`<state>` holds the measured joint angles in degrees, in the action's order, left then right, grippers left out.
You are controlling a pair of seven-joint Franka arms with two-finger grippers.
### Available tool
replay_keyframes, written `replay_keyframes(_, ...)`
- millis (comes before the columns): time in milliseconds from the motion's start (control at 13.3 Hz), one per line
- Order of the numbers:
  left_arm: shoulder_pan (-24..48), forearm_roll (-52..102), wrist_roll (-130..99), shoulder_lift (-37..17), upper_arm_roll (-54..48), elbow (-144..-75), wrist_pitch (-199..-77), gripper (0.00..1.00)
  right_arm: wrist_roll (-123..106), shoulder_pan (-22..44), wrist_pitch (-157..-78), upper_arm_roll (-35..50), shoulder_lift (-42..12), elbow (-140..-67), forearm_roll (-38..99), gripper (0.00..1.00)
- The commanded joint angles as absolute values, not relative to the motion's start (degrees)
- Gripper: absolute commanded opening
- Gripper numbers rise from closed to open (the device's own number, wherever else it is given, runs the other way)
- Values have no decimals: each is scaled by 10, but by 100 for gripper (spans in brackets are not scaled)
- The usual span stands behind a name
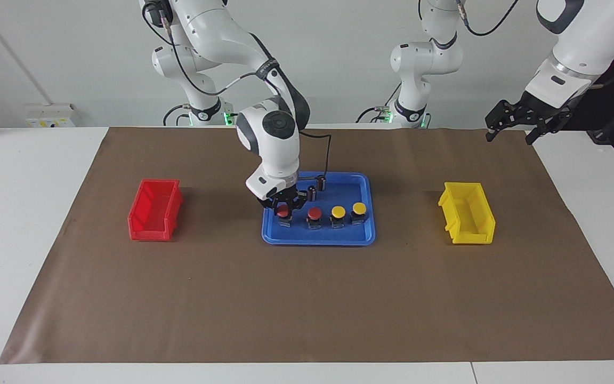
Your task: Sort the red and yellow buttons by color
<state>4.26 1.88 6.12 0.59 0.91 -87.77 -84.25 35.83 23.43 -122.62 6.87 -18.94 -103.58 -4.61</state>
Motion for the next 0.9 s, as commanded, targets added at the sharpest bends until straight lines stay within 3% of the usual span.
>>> replay_keyframes(0, 44, 21, 56, 27, 11, -910, -857, 100, 290, 190, -1098, 74, -180, -923, -41, 14)
replay_keyframes(150, 59, 21, 28, 46, 6, -960, -925, 100, 177, 109, -1030, 73, -116, -939, -29, 14)
replay_keyframes(450, 175, 21, -147, 42, 3, -1063, -1078, 97, -44, -53, -1065, 72, 43, -1138, 19, 14)
replay_keyframes(600, 219, 22, -188, 25, 3, -1095, -1129, 92, -75, -83, -1122, 70, 76, -1222, 19, 14)
replay_keyframes(825, 293, 22, -278, -41, 3, -1108, -1196, 85, -152, -117, -1174, 69, 84, -1266, 11, 14)
